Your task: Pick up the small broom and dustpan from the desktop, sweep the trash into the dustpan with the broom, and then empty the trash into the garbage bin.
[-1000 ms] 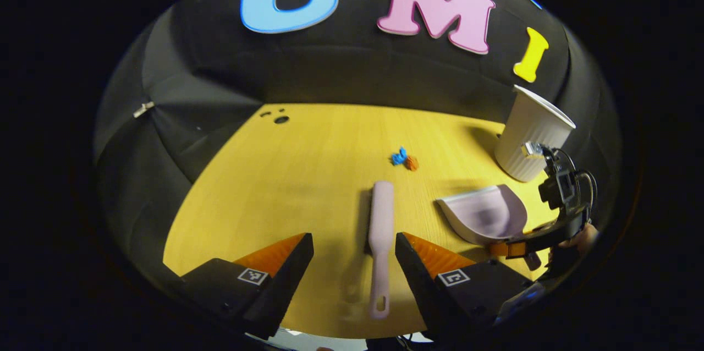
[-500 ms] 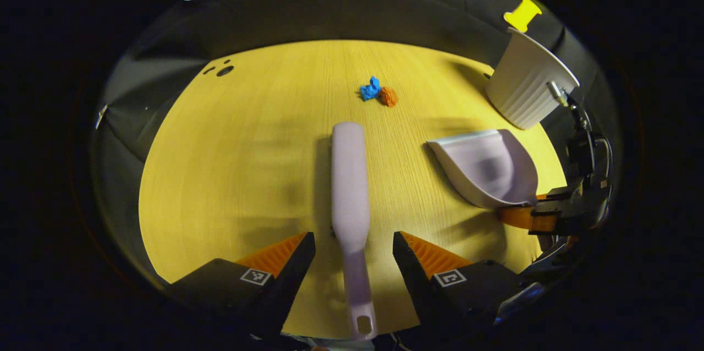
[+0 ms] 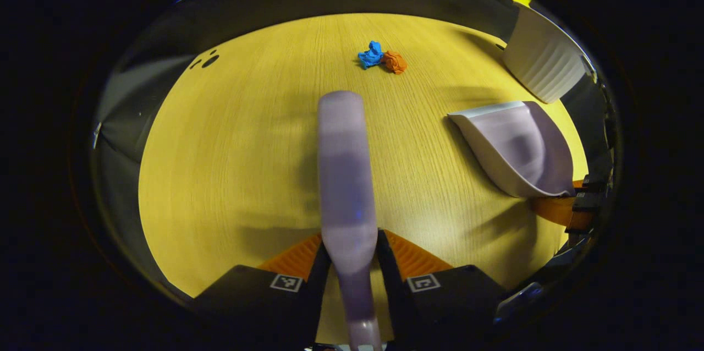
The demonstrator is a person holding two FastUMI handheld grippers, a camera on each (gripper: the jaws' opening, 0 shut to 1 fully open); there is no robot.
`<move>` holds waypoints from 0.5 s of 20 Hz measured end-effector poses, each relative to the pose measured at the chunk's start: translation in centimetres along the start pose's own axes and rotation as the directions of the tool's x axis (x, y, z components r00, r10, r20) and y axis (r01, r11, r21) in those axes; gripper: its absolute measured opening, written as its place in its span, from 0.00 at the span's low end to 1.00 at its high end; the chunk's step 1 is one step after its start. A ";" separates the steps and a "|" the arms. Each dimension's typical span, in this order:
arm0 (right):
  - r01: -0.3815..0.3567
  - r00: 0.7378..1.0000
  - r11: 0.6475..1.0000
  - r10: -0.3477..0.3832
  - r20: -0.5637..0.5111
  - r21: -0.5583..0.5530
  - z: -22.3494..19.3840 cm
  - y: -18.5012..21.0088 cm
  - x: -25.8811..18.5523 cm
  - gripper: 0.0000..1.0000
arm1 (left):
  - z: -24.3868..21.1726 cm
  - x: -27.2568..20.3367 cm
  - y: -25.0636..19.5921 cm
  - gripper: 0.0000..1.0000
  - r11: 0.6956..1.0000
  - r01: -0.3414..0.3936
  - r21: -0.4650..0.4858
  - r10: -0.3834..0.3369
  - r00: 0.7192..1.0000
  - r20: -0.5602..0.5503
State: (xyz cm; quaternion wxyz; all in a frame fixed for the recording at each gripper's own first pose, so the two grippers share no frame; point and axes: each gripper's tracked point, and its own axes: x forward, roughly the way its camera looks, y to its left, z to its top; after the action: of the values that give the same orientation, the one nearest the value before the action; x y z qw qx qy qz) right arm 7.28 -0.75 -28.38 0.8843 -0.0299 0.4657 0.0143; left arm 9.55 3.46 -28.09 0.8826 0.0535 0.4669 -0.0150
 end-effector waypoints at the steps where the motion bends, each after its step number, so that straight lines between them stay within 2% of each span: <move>1: 0.000 1.000 1.000 0.000 0.001 -0.002 0.0 0.0 0.0 0.32 | 0.1 -0.1 0.1 0.51 1.000 0.000 0.004 0.000 1.000 0.003; 2: -0.001 1.000 1.000 0.001 0.001 -0.004 0.0 0.0 0.0 0.36 | 0.2 0.2 0.1 0.45 1.000 0.002 -0.004 -0.002 1.000 0.018; 3: -0.002 1.000 1.000 0.002 0.001 -0.005 0.0 0.0 0.0 0.32 | 0.3 0.0 0.1 0.40 1.000 0.002 -0.015 -0.001 1.000 0.030; 6: -0.010 1.000 1.000 0.010 0.003 -0.008 0.0 0.0 -0.1 0.32 | 0.7 -0.1 0.3 0.29 0.999 0.014 -0.030 -0.012 0.997 0.072; 7: -0.015 1.000 1.000 0.015 0.003 -0.012 0.0 0.1 -0.1 0.32 | 0.6 -0.1 0.3 0.29 0.999 0.027 -0.034 -0.024 0.996 0.082; 10: -0.027 1.000 0.999 0.027 0.000 -0.026 -0.1 -0.1 -0.2 0.41 | 1.3 -0.4 1.8 0.25 1.000 0.008 -0.025 -0.006 0.995 0.099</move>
State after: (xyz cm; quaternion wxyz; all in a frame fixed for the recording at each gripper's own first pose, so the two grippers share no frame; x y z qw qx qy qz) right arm 7.13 -0.87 -28.27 0.8837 -0.0350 0.4656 0.0324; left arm 10.54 5.08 -26.88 0.9051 0.0397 0.4231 -0.0147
